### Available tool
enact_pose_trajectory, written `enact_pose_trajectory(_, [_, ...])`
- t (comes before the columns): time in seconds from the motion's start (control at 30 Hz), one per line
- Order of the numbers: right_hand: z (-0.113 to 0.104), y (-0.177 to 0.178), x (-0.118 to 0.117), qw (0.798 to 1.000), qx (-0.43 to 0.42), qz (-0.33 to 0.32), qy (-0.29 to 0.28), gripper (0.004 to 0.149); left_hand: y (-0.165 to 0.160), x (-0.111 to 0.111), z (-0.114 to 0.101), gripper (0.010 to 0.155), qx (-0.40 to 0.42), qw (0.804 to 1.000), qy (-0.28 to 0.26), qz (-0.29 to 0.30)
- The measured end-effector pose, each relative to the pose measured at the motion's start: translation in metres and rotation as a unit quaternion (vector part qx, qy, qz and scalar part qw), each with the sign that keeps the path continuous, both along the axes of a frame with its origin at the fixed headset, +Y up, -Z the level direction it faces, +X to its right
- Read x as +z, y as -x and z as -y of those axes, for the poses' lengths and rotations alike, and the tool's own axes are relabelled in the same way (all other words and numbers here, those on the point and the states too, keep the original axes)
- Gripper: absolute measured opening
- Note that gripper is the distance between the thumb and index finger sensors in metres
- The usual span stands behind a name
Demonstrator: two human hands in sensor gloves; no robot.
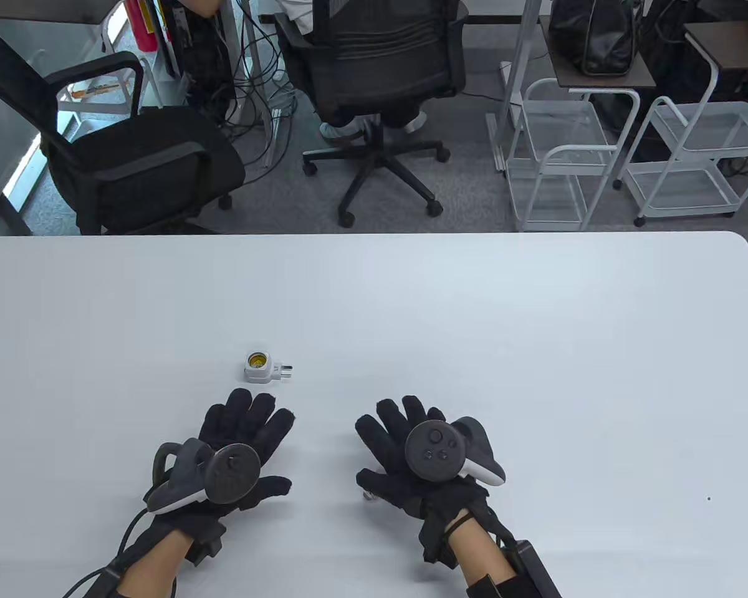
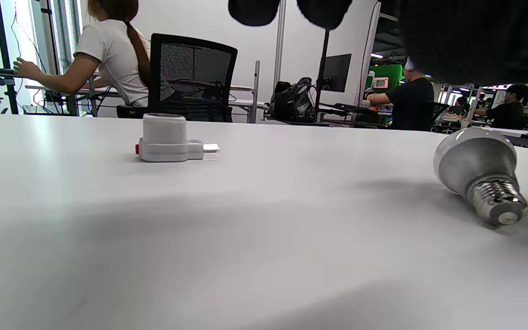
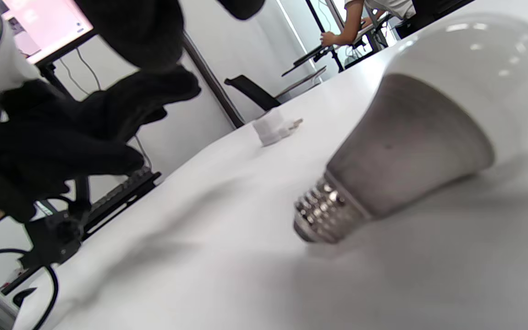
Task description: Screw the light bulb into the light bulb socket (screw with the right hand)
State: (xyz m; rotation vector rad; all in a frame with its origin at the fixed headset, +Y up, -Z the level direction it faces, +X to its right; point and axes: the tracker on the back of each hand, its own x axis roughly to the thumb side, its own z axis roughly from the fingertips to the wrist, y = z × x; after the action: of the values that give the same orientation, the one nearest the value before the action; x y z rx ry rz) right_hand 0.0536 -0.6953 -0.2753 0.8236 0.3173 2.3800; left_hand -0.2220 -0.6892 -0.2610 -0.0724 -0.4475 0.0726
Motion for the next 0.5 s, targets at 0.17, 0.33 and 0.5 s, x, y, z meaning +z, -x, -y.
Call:
enact_pose_trajectory(0.17, [0.0011,-0.0009,-0.0003,1.000,-0.001,0.004,0.006,0.069,0.0002,-0.0001,0.0004,0.094,-0.003,1.000,-0.004,-0.001])
enact_pose_trajectory(0.33, [0.0008,-0.0021,-0.0009,1.000,-0.001,0.006,0.004,0.068,0.0009,-0.0013,0.0007,0.094,0.001,1.000,0.001,-0.007])
enact_pose_trajectory(0.5, [0.0013,-0.0023,-0.0014,1.000,0.001,0.011,-0.003,0.069,0.0011,-0.0020,0.0022,0.094,0.008,1.000,0.012,-0.008])
